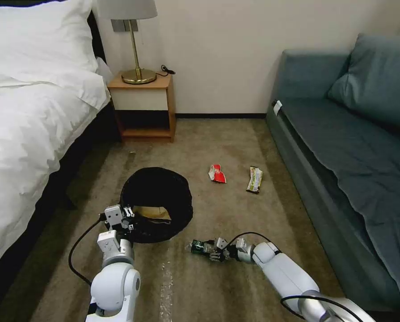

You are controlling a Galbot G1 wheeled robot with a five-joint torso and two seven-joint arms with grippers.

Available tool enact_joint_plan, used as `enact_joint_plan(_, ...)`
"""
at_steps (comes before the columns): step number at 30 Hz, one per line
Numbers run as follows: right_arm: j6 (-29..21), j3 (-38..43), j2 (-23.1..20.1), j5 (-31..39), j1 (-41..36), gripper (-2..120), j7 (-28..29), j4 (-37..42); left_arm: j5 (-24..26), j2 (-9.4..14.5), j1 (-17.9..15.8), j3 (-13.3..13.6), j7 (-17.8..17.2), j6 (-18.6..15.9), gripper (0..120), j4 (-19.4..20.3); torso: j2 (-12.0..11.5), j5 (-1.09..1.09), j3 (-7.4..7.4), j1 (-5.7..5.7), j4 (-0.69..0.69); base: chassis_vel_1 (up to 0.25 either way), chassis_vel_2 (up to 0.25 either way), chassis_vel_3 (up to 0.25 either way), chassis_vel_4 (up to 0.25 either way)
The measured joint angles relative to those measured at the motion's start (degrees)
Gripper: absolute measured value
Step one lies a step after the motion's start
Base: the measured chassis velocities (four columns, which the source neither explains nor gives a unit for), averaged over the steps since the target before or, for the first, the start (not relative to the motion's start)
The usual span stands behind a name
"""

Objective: Pick up the trash bin, then pick up the garbage on the floor and place it into the trash bin.

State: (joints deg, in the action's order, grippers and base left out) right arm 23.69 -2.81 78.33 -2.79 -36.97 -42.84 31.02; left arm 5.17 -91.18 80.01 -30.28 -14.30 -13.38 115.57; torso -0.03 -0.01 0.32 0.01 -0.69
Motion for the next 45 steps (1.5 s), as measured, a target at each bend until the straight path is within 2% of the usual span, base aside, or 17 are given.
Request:
enact_joint_plan(5,0.05,1.78,-0.14,1.08,0.02,22,0.01,0.89,0.01,0.04,-0.15,-0.02,-0.02,-0.02,4,0.08,0.00,0.00,0.00,0.00,0.00,0.000,0.000,0.000,0.000)
enact_joint_plan(13,-0.94,7.51,-0.50,6.00,0.90,22,2.90,2.53,0.21,0.05,-0.37,0.12,-0.05,-0.02,4,-0.25,0.00,0.01,0.00,0.00,0.00,0.000,0.000,0.000,0.000)
enact_joint_plan(15,-1.92,10.68,-0.36,10.23,1.66,22,5.58,3.11,0.52,0.09,-0.49,0.26,-0.04,-0.02,4,-0.25,0.00,0.00,0.00,0.00,0.00,0.000,0.000,0.000,0.000)
enact_joint_plan(16,-1.92,10.68,-0.36,10.23,1.66,22,5.58,3.11,0.52,0.09,-0.49,0.26,-0.04,-0.02,4,-0.25,0.00,0.00,0.00,0.00,0.00,0.000,0.000,0.000,0.000)
enact_joint_plan(17,-2.92,12.09,-0.38,14.46,1.91,22,6.78,4.18,0.76,0.20,-0.62,0.10,-0.04,-0.02,4,-0.25,0.00,0.00,0.00,0.00,0.00,0.000,0.000,0.000,0.000)
enact_joint_plan(18,-2.92,12.09,-0.38,14.46,1.91,22,6.78,4.18,0.76,0.20,-0.62,0.10,-0.04,-0.02,4,-0.25,0.00,0.00,0.00,0.00,0.00,0.000,0.000,0.000,0.000)
enact_joint_plan(21,-4.84,14.18,-1.02,23.26,2.08,22,8.80,8.64,1.03,0.53,-0.76,-0.06,-0.04,-0.04,4,-0.35,0.00,0.00,0.00,0.00,0.00,0.000,0.000,0.000,0.000)
enact_joint_plan(24,-5.30,14.35,-1.33,24.94,2.02,22,9.46,10.34,1.06,0.59,-0.78,-0.06,-0.03,-0.05,4,-0.35,0.00,0.00,0.00,0.00,0.00,0.000,0.000,0.000,0.000)
enact_joint_plan(26,-6.31,14.50,-2.27,29.49,1.23,22,11.24,17.07,1.09,0.68,-0.79,-0.05,-0.02,-0.06,4,-0.50,0.00,-0.01,0.00,0.00,-0.01,0.000,0.000,0.000,0.000)
enact_joint_plan(27,-6.31,14.50,-2.27,29.49,1.23,22,11.24,17.07,1.09,0.68,-0.79,-0.05,-0.02,-0.06,4,-0.50,0.00,-0.01,0.00,0.00,-0.01,0.000,0.000,0.000,0.000)
enact_joint_plan(29,-7.10,14.22,-2.88,31.50,0.26,22,12.15,23.32,1.09,0.66,-0.78,-0.11,0.00,-0.06,4,-0.61,0.00,-0.01,0.00,0.00,0.01,0.000,0.000,0.000,0.000)
enact_joint_plan(31,-7.24,13.95,-3.06,31.69,-0.03,22,12.26,24.92,1.08,0.66,-0.78,-0.11,0.01,-0.06,4,-0.63,0.00,-0.01,0.00,0.00,0.00,0.000,0.000,0.000,0.000)
enact_joint_plan(32,-7.48,12.96,-3.47,31.91,-0.90,22,12.44,28.93,1.06,0.59,-0.83,-0.12,0.03,-0.06,4,-0.71,0.00,-0.01,0.00,0.00,0.00,0.000,0.000,0.000,0.000)
enact_joint_plan(36,-7.75,10.78,-4.10,32.34,-2.27,22,12.87,34.77,1.00,0.45,-0.96,-0.11,0.05,-0.06,4,-0.81,0.00,0.00,0.00,0.00,0.00,0.000,0.000,0.000,0.000)
enact_joint_plan(38,-8.08,8.16,-4.35,32.64,-3.55,22,13.37,40.77,0.93,0.33,-1.05,0.00,0.09,-0.05,4,-1.03,0.00,0.00,0.00,0.00,0.00,0.000,0.000,0.000,0.000)
enact_joint_plan(45,-8.21,2.86,-4.41,32.57,-4.41,22,14.71,47.52,0.80,0.28,-1.50,0.13,0.18,-0.03,4,-1.29,0.00,-0.01,0.00,0.00,0.00,0.000,0.000,0.000,0.000)
